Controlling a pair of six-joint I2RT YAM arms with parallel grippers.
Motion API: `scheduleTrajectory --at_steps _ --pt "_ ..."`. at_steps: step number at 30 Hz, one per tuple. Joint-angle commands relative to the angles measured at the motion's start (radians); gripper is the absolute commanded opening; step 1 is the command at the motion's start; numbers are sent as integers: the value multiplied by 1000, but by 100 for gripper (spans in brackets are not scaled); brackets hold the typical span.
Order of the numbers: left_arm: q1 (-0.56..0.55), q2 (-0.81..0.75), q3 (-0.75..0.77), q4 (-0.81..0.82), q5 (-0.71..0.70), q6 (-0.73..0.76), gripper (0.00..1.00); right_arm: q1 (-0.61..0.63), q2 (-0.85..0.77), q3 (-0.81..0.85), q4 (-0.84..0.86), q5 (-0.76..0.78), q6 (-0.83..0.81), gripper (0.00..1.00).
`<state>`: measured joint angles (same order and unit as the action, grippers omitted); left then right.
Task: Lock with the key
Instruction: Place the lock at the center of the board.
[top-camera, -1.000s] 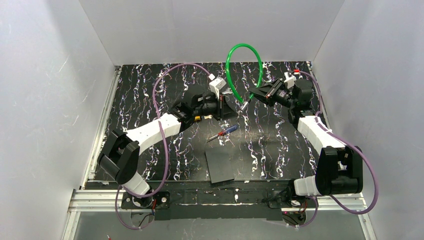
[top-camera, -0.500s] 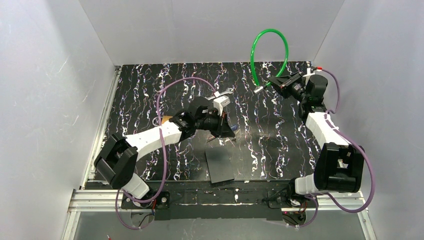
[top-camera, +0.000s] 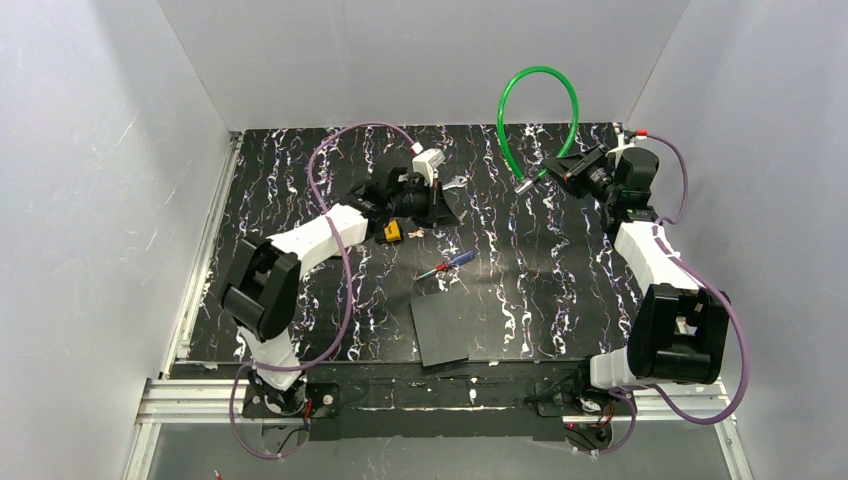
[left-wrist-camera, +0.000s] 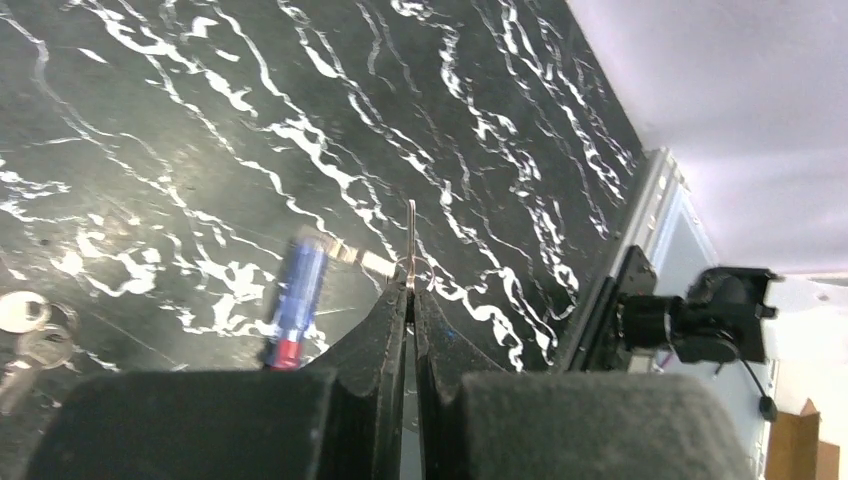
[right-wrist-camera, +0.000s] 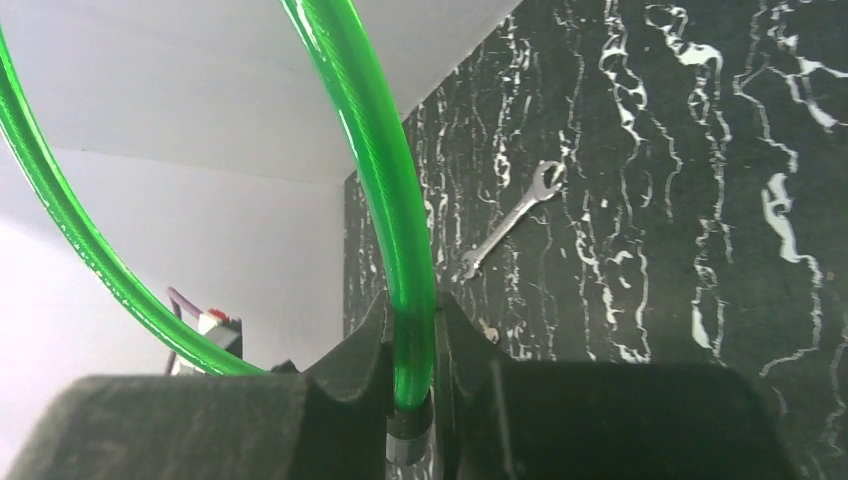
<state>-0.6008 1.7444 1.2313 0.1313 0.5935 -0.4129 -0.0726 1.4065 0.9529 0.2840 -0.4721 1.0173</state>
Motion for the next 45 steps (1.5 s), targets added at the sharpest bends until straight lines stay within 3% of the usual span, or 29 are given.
scheduleTrajectory --at_steps 1,11,22,30,45 --pt "11 83 109 -13 -11 79 0 -25 -40 12 -18 -9 -104 1" --pt "95 77 115 25 14 -20 0 -20 41 8 -179 18 -337 1" --pt "142 24 72 33 17 -45 0 66 188 106 -466 186 -654 1" --pt "143 7 50 53 31 -69 0 166 251 168 -471 354 -753 1" --pt "155 -14 33 70 42 -81 0 286 352 209 -521 443 -897 1"
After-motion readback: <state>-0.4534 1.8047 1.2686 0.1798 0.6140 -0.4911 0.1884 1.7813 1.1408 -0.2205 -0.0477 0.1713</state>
